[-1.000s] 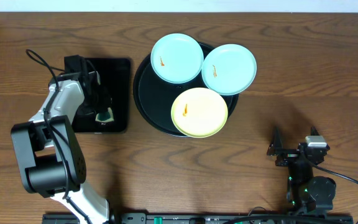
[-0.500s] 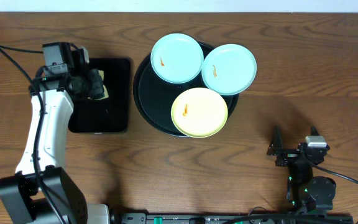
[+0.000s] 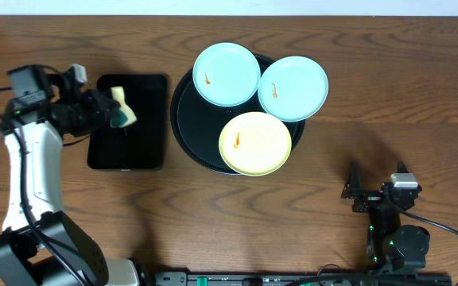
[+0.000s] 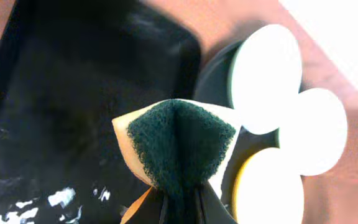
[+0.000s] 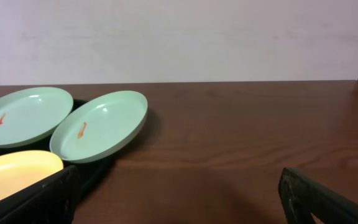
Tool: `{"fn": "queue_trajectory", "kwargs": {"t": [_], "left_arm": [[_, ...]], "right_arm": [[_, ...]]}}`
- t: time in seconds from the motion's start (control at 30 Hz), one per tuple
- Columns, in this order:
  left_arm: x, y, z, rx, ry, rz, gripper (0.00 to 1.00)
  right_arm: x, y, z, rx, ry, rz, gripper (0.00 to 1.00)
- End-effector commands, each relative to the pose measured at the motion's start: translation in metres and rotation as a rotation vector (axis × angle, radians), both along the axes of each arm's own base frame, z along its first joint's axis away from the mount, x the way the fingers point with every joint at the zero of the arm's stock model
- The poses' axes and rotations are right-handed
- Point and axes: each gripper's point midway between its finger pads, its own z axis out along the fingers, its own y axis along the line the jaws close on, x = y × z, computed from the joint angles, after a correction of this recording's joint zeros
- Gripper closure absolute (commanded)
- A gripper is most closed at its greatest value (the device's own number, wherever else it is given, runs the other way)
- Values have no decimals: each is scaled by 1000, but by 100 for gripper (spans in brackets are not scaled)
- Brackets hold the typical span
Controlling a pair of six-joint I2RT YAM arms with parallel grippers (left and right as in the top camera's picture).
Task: Clean dirty plates on tray and stack at the side
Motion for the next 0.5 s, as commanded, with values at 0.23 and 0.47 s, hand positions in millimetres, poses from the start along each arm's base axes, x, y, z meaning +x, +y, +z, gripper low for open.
{"fn": "queue_trajectory", "kwargs": {"t": [0.23, 0.47], "left_arm": [[4, -18, 52, -148, -171, -92, 92], [1, 13, 58, 96, -168, 35, 92]], "right_arm": [[-4, 19, 14, 112, 1, 109, 1], [-13, 20, 71, 142, 109, 105, 1]]}}
